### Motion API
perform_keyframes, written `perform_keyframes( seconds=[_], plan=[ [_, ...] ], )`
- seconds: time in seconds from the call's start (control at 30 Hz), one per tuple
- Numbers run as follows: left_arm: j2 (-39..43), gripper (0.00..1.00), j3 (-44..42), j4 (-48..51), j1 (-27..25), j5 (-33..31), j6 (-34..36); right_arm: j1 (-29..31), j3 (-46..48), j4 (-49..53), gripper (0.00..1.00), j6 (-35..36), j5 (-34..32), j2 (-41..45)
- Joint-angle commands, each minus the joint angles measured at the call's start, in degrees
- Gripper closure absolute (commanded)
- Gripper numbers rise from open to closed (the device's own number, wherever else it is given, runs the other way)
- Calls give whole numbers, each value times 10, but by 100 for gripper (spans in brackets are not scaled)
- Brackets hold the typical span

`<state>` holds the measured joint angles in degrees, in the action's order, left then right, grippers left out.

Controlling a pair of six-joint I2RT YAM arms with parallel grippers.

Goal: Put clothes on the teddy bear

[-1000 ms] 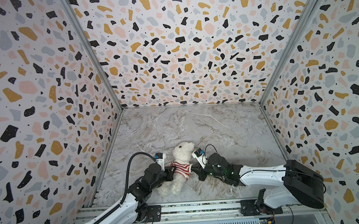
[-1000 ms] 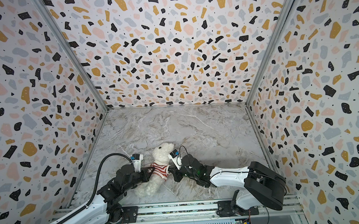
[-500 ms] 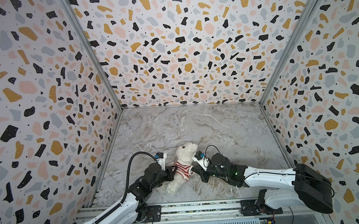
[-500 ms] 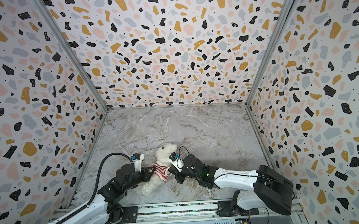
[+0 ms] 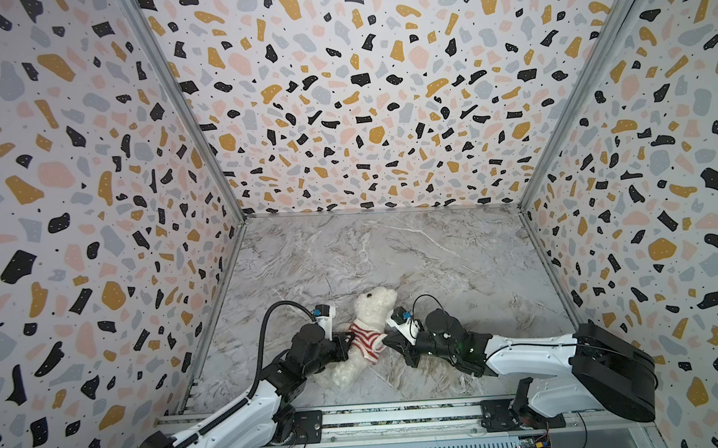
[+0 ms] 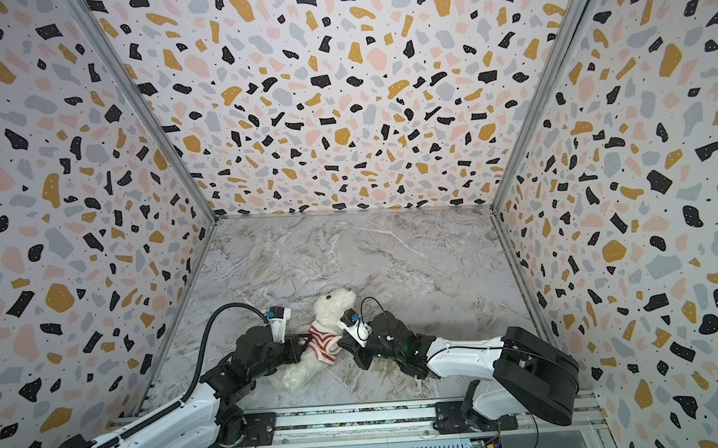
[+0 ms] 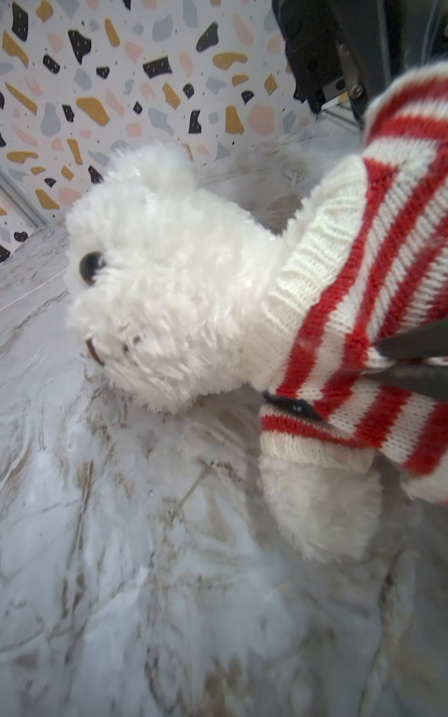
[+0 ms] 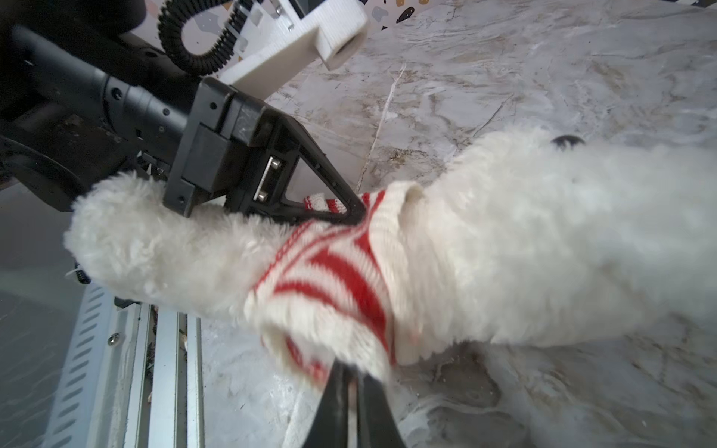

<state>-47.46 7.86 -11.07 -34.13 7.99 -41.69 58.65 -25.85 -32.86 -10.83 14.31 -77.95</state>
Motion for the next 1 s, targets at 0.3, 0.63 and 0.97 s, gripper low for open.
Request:
perform_keyframes(
  seconds=[0.3, 0.63, 0.97],
  plan=[
    [-47, 100, -14, 52, 11, -34, 30, 37, -66, 47, 82, -53, -103, 4],
    [-44, 100, -16, 51, 11, -30, 29, 94, -105, 160, 86, -68, -192, 40],
    [-52, 100, -16, 34, 11, -23, 28, 103, -159, 200, 87, -69, -215, 1]
  ],
)
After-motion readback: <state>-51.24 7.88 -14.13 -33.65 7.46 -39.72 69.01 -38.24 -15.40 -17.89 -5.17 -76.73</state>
